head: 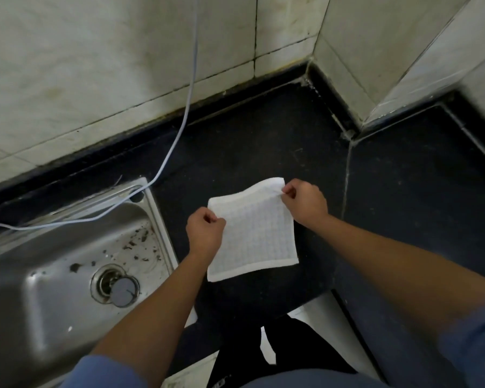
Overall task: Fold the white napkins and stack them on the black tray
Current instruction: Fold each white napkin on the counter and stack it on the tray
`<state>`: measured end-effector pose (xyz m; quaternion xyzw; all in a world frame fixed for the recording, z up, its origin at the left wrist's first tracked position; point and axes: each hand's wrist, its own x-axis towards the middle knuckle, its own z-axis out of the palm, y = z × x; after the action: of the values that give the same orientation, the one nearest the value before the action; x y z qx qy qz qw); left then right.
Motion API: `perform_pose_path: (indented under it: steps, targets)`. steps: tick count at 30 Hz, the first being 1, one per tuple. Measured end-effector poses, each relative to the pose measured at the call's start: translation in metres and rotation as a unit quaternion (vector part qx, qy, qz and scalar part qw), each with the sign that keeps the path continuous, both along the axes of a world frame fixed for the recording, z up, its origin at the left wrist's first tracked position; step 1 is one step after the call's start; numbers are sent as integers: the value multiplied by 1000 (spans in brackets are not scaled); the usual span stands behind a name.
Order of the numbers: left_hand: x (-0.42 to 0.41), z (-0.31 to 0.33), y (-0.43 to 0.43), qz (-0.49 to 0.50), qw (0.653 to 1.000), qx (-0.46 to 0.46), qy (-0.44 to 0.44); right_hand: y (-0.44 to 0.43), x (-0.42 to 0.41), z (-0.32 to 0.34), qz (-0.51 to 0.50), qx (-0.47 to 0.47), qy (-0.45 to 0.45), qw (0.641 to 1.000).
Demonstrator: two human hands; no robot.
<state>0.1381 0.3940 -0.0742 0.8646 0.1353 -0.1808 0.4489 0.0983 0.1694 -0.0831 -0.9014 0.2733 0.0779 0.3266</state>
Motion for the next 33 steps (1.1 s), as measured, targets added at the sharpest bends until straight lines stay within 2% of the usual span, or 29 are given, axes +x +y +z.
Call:
perform_pose_path:
  steps: [3,6,8,9,12,14,17,21,26,29,33]
  targets:
    - [14,-6,5,24,999,10,-23,0,8,-3,21,-28,14,999]
    - [16,-10,21,-53,984,141,-93,4,-4,1,92,-91,-1,992]
    - [7,-9,28,-144,967,164,-129,12,-22,7,173,-113,-37,978]
    - [-1,-10,30,-203,957,161,-134,17,-32,9,226,-110,-27,968]
    - [-34,-13,32,-378,904,172,-103,30,-64,-1,381,-142,91,909]
    - [-53,-21,35,-461,862,191,-95,36,-78,-8,426,-192,114,877]
    - [-73,-33,39,-505,825,218,-130,34,-86,-15,422,-215,104,875]
    - [-80,-40,42,-513,807,236,-173,19,-91,-19,393,-183,42,900]
    - [-88,-38,40,-557,766,244,-209,15,-106,-17,392,-189,-18,900]
    - [-97,-37,45,-568,764,237,-192,16,-116,-20,414,-187,3,891]
    - [-103,-34,57,-575,782,215,-106,13,-130,-19,448,-153,70,878]
